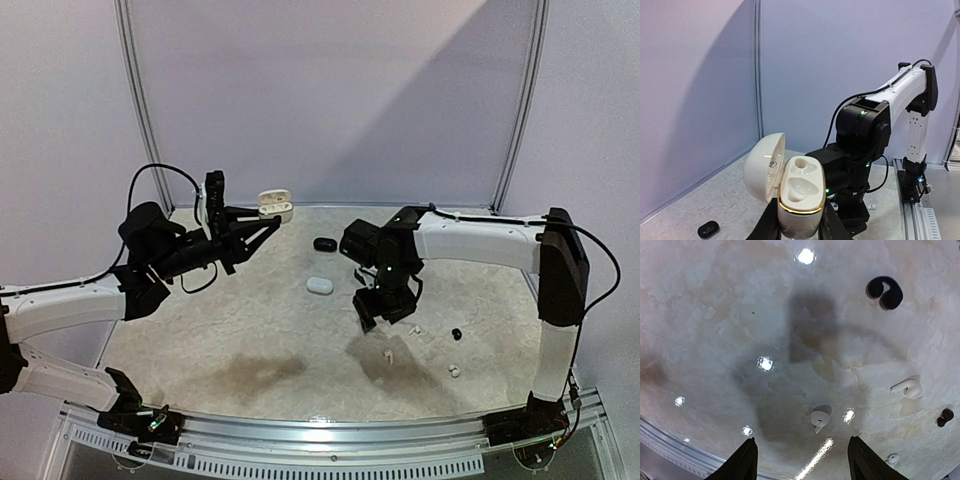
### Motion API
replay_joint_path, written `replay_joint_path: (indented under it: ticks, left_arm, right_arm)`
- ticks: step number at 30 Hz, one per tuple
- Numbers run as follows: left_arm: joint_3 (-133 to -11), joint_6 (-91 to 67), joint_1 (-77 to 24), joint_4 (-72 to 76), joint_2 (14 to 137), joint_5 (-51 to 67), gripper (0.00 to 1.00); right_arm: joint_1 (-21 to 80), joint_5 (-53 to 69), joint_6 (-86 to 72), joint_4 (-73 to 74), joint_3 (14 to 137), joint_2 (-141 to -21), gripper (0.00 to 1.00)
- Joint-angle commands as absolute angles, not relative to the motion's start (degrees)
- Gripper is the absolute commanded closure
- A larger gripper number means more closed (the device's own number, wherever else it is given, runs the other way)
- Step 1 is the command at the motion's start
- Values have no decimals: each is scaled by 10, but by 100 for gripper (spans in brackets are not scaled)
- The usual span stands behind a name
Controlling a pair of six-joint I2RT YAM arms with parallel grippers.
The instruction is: Insert the wireless bluetooth earbuds into the charging case
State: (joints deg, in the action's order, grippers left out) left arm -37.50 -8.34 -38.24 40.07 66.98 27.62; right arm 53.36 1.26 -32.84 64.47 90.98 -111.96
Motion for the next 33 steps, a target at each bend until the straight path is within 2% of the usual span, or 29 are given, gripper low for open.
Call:
replay_joint_path:
  ticks: [1,10,18,30,33]
  left_arm:
    - [-365,-75,-380,386,659,272,100]
    - [-359,-73,-380,387,657,275,100]
    - [-358,-70,-380,387,657,275,100]
    - [-358,-68,-380,385,658,278,100]
    - [-357,-69,-380,386,657,279,100]
  right_arm:
    - [544,27,-357,696,905,-1146,39]
    - [550,27,-345,669,882,-1196,43]
    - [549,17,-340,636,855,-1205,56]
    - [542,7,-334,622,841,-1197,86]
    - [542,-13,-326,641,858,-1191,97]
